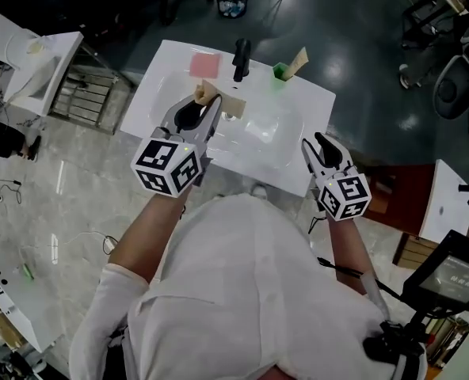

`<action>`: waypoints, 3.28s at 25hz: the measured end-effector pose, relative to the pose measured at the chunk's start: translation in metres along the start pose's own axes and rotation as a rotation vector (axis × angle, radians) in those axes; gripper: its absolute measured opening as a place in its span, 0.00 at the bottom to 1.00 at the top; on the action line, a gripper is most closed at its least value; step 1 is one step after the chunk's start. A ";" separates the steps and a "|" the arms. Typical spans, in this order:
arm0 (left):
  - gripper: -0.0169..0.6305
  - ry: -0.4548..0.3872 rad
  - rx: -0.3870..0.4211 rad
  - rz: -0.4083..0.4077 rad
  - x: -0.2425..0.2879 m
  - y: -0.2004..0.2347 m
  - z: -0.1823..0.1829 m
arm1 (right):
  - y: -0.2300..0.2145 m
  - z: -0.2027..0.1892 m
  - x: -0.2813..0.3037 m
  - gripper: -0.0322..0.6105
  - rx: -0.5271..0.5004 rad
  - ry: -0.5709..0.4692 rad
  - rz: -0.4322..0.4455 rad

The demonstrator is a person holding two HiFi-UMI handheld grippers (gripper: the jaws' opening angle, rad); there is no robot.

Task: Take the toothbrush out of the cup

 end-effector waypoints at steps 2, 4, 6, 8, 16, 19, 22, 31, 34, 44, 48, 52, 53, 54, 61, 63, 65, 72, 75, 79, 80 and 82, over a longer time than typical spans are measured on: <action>0.15 0.007 -0.005 -0.008 -0.010 -0.003 -0.006 | -0.001 0.002 0.005 0.27 0.007 -0.004 -0.002; 0.15 0.013 -0.004 -0.013 -0.019 -0.008 -0.013 | -0.004 0.005 0.010 0.27 0.021 -0.007 -0.004; 0.14 0.021 -0.002 -0.014 -0.027 -0.011 -0.020 | -0.010 0.009 0.018 0.27 0.023 -0.008 -0.008; 0.15 0.031 -0.004 -0.011 -0.032 -0.013 -0.027 | -0.018 0.014 0.030 0.27 0.026 -0.009 -0.008; 0.14 0.038 -0.018 0.026 -0.060 -0.014 -0.037 | -0.049 0.041 0.085 0.27 0.025 -0.013 0.001; 0.14 0.041 -0.024 0.060 -0.071 -0.012 -0.036 | -0.064 0.046 0.105 0.27 0.036 -0.015 -0.016; 0.14 0.050 -0.034 0.095 -0.075 -0.009 -0.039 | -0.081 0.049 0.129 0.27 0.045 -0.014 -0.029; 0.14 0.103 -0.065 0.207 -0.076 -0.010 -0.054 | -0.125 0.049 0.184 0.27 0.070 -0.007 -0.031; 0.15 0.121 -0.076 0.219 -0.077 -0.013 -0.059 | -0.131 0.048 0.198 0.27 0.078 -0.003 -0.035; 0.14 0.140 -0.086 0.257 -0.092 -0.021 -0.063 | -0.127 0.051 0.206 0.18 0.041 -0.009 -0.053; 0.14 0.142 -0.089 0.261 -0.093 -0.019 -0.064 | -0.126 0.052 0.207 0.14 0.022 -0.015 -0.053; 0.14 0.144 -0.085 0.253 -0.091 -0.020 -0.063 | -0.121 0.054 0.207 0.13 0.002 -0.020 -0.046; 0.15 0.144 -0.085 0.250 -0.090 -0.020 -0.063 | -0.119 0.054 0.206 0.13 -0.003 -0.022 -0.044; 0.15 0.144 -0.085 0.248 -0.089 -0.020 -0.063 | -0.118 0.056 0.205 0.13 -0.008 -0.025 -0.042; 0.14 0.138 -0.091 0.228 -0.082 -0.017 -0.064 | -0.115 0.071 0.199 0.13 -0.007 -0.060 -0.024; 0.14 0.137 -0.092 0.222 -0.080 -0.016 -0.065 | -0.114 0.076 0.197 0.13 -0.010 -0.069 -0.022; 0.14 0.134 -0.090 0.214 -0.078 -0.014 -0.064 | -0.113 0.083 0.194 0.13 -0.009 -0.080 -0.018; 0.14 0.120 -0.081 0.183 -0.067 -0.004 -0.062 | -0.107 0.103 0.182 0.13 -0.020 -0.119 -0.003; 0.14 0.107 -0.073 0.169 -0.068 -0.003 -0.060 | -0.098 0.111 0.167 0.13 -0.023 -0.144 0.000; 0.14 0.074 -0.060 0.140 -0.083 -0.003 -0.050 | -0.074 0.130 0.133 0.13 -0.023 -0.189 -0.001; 0.14 0.066 -0.057 0.131 -0.087 -0.004 -0.048 | -0.069 0.133 0.125 0.13 -0.024 -0.197 -0.002; 0.14 0.052 -0.051 0.114 -0.091 -0.004 -0.045 | -0.060 0.136 0.111 0.13 -0.027 -0.206 -0.006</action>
Point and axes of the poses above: the fingertips, and each gripper's own axes: x forward along the fingers, y to its left, z out of its top, the point moved 3 cm from there along -x, backward along the fingers, and after that the axes turned 11 degrees about x, right-handed, at the moved point
